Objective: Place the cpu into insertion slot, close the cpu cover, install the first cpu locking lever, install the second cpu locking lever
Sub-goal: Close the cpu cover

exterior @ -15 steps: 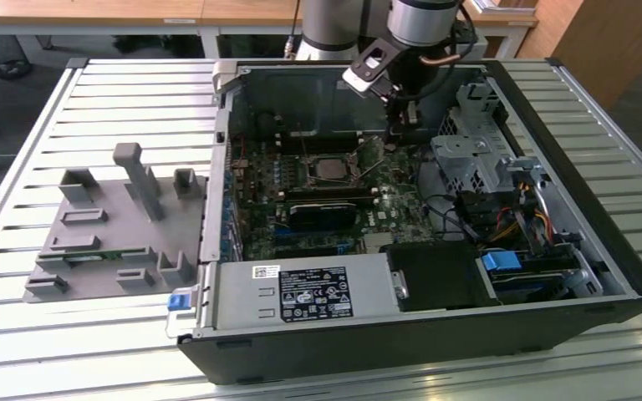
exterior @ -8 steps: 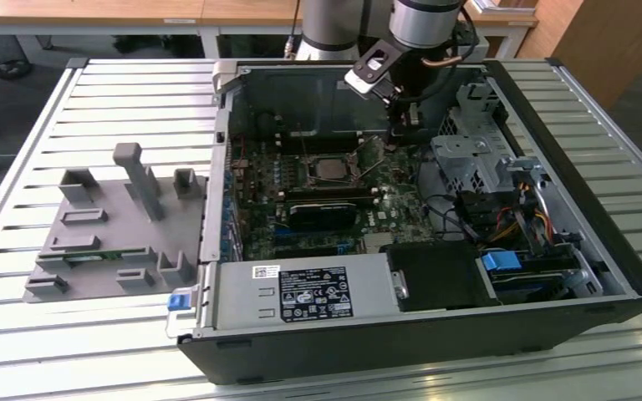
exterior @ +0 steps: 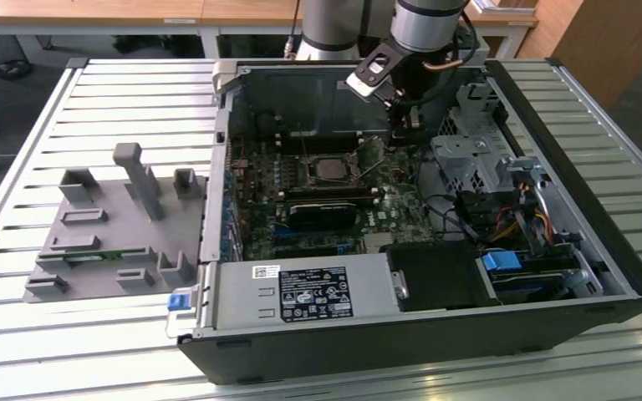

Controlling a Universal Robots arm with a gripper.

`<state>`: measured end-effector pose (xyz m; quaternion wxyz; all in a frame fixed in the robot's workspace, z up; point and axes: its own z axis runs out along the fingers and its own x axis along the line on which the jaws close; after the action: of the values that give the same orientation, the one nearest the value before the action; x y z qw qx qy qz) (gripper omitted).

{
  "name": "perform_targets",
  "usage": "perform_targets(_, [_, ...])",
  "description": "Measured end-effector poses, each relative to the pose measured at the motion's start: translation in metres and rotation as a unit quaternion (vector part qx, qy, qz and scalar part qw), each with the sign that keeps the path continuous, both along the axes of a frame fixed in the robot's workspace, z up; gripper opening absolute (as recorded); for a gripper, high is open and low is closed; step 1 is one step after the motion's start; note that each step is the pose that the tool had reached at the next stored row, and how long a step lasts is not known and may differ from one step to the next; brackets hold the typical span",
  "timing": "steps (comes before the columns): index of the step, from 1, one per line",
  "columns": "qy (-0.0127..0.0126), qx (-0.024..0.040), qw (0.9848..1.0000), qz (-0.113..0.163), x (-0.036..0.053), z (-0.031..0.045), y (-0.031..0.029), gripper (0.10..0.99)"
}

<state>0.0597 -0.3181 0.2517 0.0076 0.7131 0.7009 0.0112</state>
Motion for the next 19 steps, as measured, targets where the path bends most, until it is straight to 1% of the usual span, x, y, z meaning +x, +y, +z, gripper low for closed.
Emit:
perform_targets(7, [0.0025, 0.0, 1.0, 0.0, 0.0013, -0.0055, 0.0001, 0.106])
perform_targets(10, [0.0029, -0.0001, 1.0, 0.0, 0.0014, -0.0073, 0.0001, 0.106])
perform_targets(12, [0.0029, 0.0, 1.0, 0.0, -0.0001, -0.0076, 0.0001, 0.106])
perform_targets(19, [0.003, 0.0, 1.0, 0.0, -0.0094, -0.0084, 0.0001, 0.106])
